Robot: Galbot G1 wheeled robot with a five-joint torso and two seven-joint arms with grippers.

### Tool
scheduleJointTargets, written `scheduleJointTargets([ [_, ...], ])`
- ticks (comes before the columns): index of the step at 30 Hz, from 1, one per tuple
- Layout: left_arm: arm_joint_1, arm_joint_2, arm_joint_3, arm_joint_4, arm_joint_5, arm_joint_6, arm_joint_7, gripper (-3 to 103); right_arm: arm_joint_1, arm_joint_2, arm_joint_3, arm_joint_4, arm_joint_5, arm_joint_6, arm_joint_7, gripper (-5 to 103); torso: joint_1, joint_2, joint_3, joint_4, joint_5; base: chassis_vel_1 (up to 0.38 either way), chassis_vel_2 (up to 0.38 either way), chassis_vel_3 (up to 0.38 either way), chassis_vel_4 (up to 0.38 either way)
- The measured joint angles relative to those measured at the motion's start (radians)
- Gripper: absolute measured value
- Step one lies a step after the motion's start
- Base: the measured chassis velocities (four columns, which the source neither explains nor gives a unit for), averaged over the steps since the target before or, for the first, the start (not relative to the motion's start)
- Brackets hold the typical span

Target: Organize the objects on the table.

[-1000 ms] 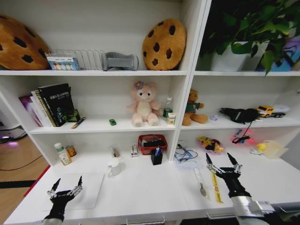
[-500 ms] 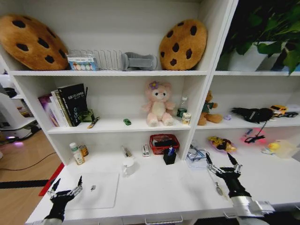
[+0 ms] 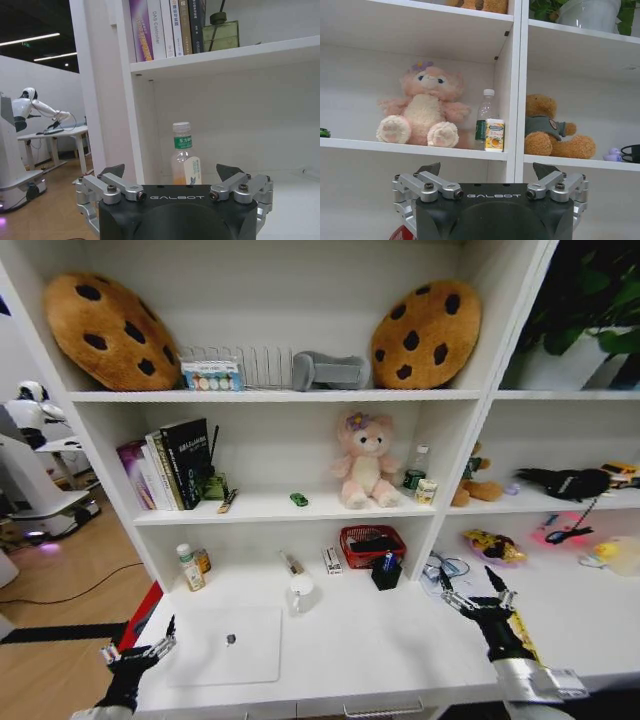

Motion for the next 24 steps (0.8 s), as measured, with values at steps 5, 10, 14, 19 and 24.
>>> scheduleJointTargets([
  [5,0.000,0.000,0.000,0.000,0.000,0.000,0.000,100,0.000,0.000,0.000,0.000,0.000,0.000,0.000,100,0.000,0.000,0.000,0.0001,0.0003,0.044,0.027,-0.023,-0.024],
  [10,0.000,0.000,0.000,0.000,0.000,0.000,0.000,100,0.000,0.000,0.000,0.000,0.000,0.000,0.000,100,0.000,0.000,0.000,0.0002,0.0005,0.000,0.000,0.000,0.000],
  [14,0.000,0.000,0.000,0.000,0.000,0.000,0.000,100,0.000,0.000,0.000,0.000,0.000,0.000,0.000,100,0.000,0.000,0.000,0.0000,0.0004,0.000,0.000,0.000,0.000],
  [19,0.000,0.000,0.000,0.000,0.000,0.000,0.000,100,0.000,0.000,0.000,0.000,0.000,0.000,0.000,100,0.000,0.000,0.000,0.0001,0.0003,0.033,-0.019,-0.038,0.015],
  [24,0.000,0.000,0.000,0.000,0.000,0.000,0.000,100,0.000,0.000,0.000,0.000,0.000,0.000,0.000,100,0.000,0.000,0.000,0.0004,0.0004,0.108,-0.092,-0.096,0.124],
])
